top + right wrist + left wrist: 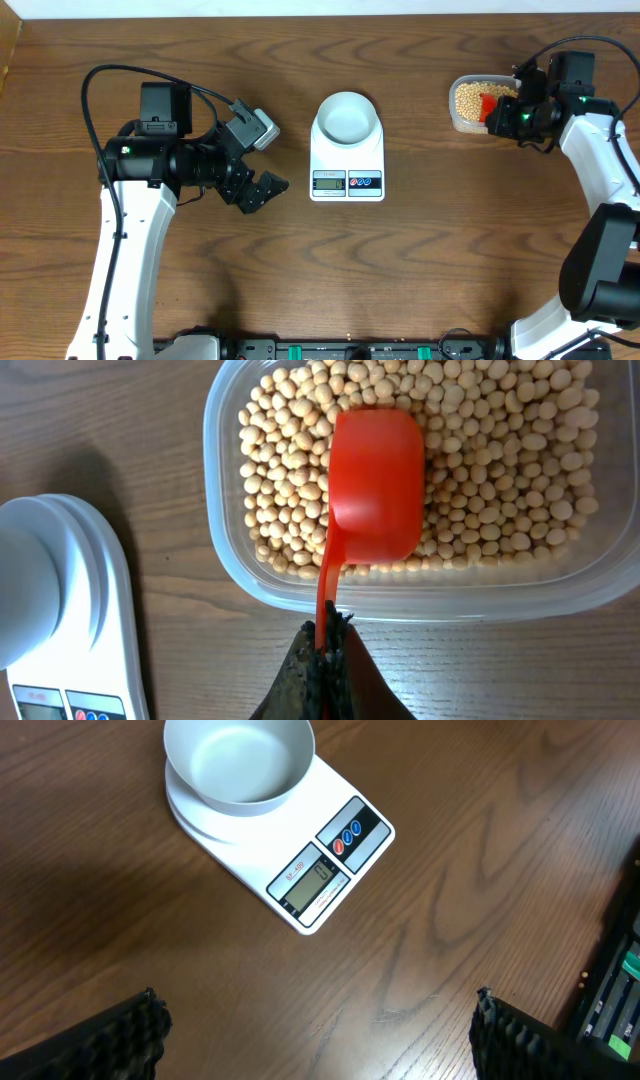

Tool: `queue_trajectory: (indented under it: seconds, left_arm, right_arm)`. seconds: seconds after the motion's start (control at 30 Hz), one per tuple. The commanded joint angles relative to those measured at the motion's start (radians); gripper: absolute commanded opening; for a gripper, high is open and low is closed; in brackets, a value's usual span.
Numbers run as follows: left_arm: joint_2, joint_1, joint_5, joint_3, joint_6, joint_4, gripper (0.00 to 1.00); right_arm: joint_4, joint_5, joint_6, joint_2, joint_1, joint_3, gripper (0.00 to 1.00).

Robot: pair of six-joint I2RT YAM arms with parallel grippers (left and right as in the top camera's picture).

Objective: Scoop item into bowl and weigh 50g on scale
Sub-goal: 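Drag the red scoop through the soybeans with the right gripper to fill it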

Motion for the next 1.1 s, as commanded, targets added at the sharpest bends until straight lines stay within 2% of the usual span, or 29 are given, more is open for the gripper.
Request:
queue_trajectory:
  seconds: [0.0,0.37,1.07]
  left_arm:
    - [-0.011,0.003,0.013,0.006,0.017,-0.005,0.98]
    - [-0.011,0.003,0.013,0.006,0.017,-0.005,0.98]
    - [-0.011,0.003,0.013,0.006,0.017,-0.005,0.98]
  right_arm:
    - [-0.013,-0.067,0.02,-0.001,-0.033,0.003,0.01]
    - [-0.005,-0.297,0.1,-0.006,-0.142,0.003,0.01]
    - [-0.008,-0.249,0.102,0.089,-0.148,0.002,0.01]
